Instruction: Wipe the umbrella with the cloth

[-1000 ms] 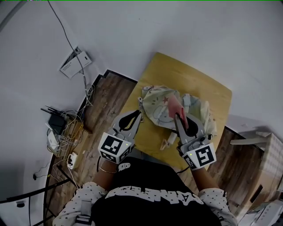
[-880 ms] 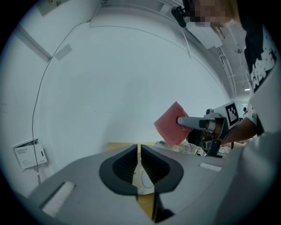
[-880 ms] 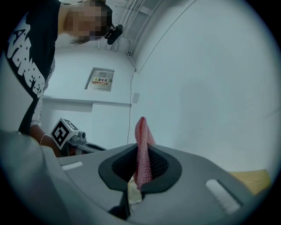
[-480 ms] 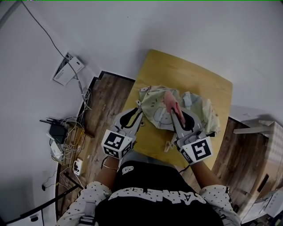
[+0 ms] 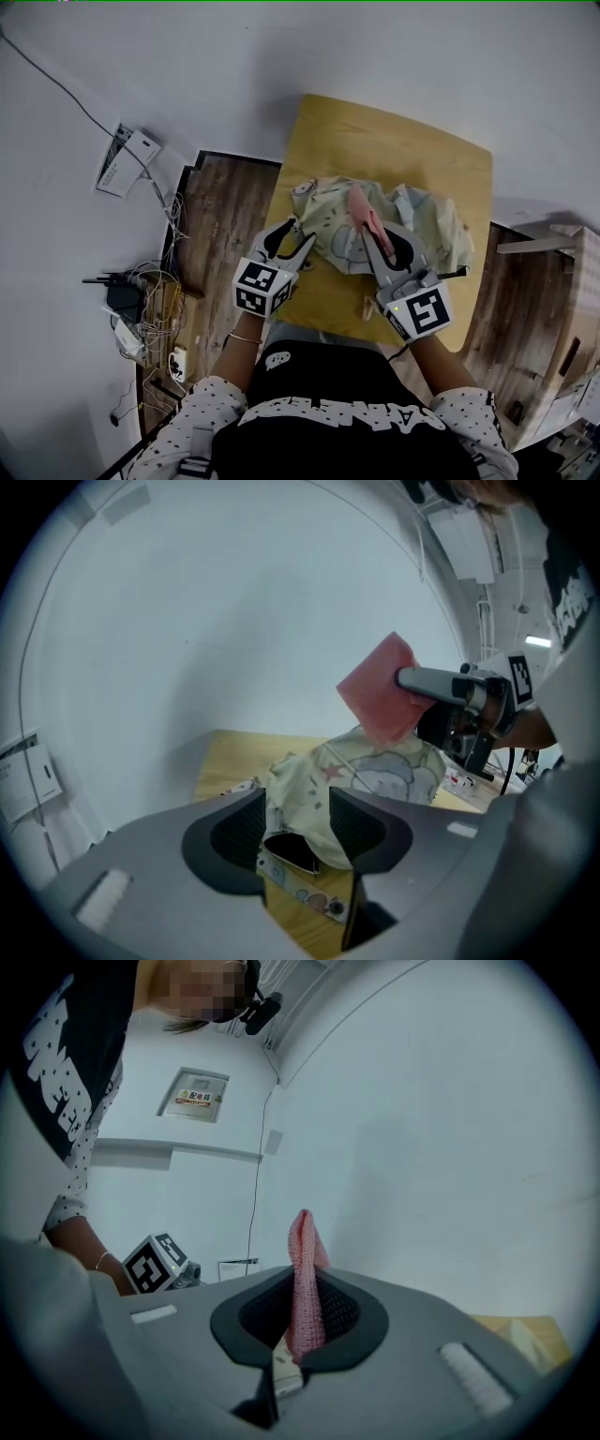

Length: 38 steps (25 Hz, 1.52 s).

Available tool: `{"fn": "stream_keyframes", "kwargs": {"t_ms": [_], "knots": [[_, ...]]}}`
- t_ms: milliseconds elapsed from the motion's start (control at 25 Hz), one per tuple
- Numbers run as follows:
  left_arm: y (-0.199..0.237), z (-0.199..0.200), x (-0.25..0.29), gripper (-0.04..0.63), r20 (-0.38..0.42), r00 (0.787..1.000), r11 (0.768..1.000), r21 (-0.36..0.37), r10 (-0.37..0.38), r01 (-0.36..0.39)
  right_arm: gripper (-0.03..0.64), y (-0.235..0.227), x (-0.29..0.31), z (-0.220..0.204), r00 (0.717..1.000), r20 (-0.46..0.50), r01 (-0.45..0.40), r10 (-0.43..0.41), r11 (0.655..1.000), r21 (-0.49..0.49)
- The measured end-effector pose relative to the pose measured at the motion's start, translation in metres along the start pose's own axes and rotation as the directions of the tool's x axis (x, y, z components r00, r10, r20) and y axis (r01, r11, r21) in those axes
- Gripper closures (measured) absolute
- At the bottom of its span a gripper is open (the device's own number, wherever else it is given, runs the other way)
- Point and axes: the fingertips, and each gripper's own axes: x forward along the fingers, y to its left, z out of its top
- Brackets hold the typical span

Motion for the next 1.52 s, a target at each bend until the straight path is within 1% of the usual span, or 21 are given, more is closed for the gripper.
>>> {"fn": "stream_keyframes", "kwargs": {"t_ms": [120, 200, 320, 360, 400, 440, 600, 680, 800, 880, 960, 1080, 1240, 1520], "knots": [[0.003, -0.009, 0.014, 0.398, -0.042, 0.999, 0.999, -0.012, -0.034, 0.033, 0.588, -0.002, 0.001, -0.005, 0.999, -0.02, 0.025, -0.025, 1.0, 0.002], [0.006, -0.016, 0.023, 0.397, -0.087, 0.995, 0.999, -0.015, -0.047, 0.046, 0.588, -0.002, 0.002, -0.008, 0.999, -0.03, 0.038, -0.038, 0.999, 0.004], [0.011, -0.024, 0.032, 0.396, -0.151, 0.988, 0.999, 0.005, -0.032, 0.033, 0.588, -0.003, 0.004, -0.011, 0.998, -0.041, 0.053, -0.053, 0.999, 0.005], [0.013, -0.024, 0.033, 0.44, -0.156, 0.988, 1.0, 0.015, -0.021, 0.024, 0.588, -0.004, 0.004, -0.011, 0.997, -0.044, 0.056, -0.056, 0.998, 0.004], [0.013, -0.022, 0.033, 0.5, -0.149, 0.989, 1.0, 0.022, -0.013, 0.017, 0.588, -0.005, 0.004, -0.012, 0.997, -0.046, 0.059, -0.059, 0.998, 0.003], [0.013, -0.019, 0.032, 0.574, -0.139, 0.99, 1.0, 0.025, -0.011, 0.015, 0.588, -0.005, 0.004, -0.013, 0.997, -0.048, 0.061, -0.061, 0.998, 0.002], [0.007, -0.009, 0.024, 0.575, -0.122, 0.992, 0.999, 0.013, -0.036, 0.038, 0.588, -0.007, 0.008, -0.014, 0.996, -0.055, 0.064, -0.065, 0.998, -0.018], [0.003, -0.004, 0.019, 0.575, -0.113, 0.992, 0.999, 0.003, -0.053, 0.054, 0.588, -0.008, 0.012, -0.012, 0.996, -0.059, 0.064, -0.067, 0.997, -0.044], [-0.004, 0.002, 0.014, 0.574, -0.103, 0.992, 0.997, -0.005, -0.075, 0.075, 0.588, -0.007, 0.02, -0.012, 0.996, -0.07, 0.05, -0.059, 0.991, -0.124], [-0.009, 0.004, 0.01, 0.574, -0.104, 0.99, 0.996, -0.017, -0.093, 0.092, 0.588, -0.002, 0.027, -0.019, 0.994, -0.102, 0.027, -0.047, 0.982, -0.185], [-0.014, 0.006, 0.006, 0.574, -0.103, 0.989, 0.994, -0.028, -0.11, 0.107, 0.588, 0.005, 0.033, -0.029, 0.992, -0.126, 0.002, -0.03, 0.977, -0.215], [-0.018, 0.011, 0.002, 0.574, -0.093, 0.988, 0.992, -0.032, -0.122, 0.12, 0.588, 0.013, 0.04, -0.041, 0.992, -0.124, -0.028, -0.001, 0.972, -0.231], [-0.021, 0.016, -0.003, 0.574, -0.085, 0.987, 0.991, -0.033, -0.136, 0.133, 0.588, 0.022, 0.046, -0.052, 0.986, -0.163, -0.068, 0.033, 0.974, -0.215], [-0.026, 0.02, -0.01, 0.574, -0.074, 0.987, 0.99, -0.015, -0.14, 0.14, 0.588, 0.033, 0.044, -0.064, 0.982, -0.175, -0.108, 0.071, 0.971, -0.213]]}}
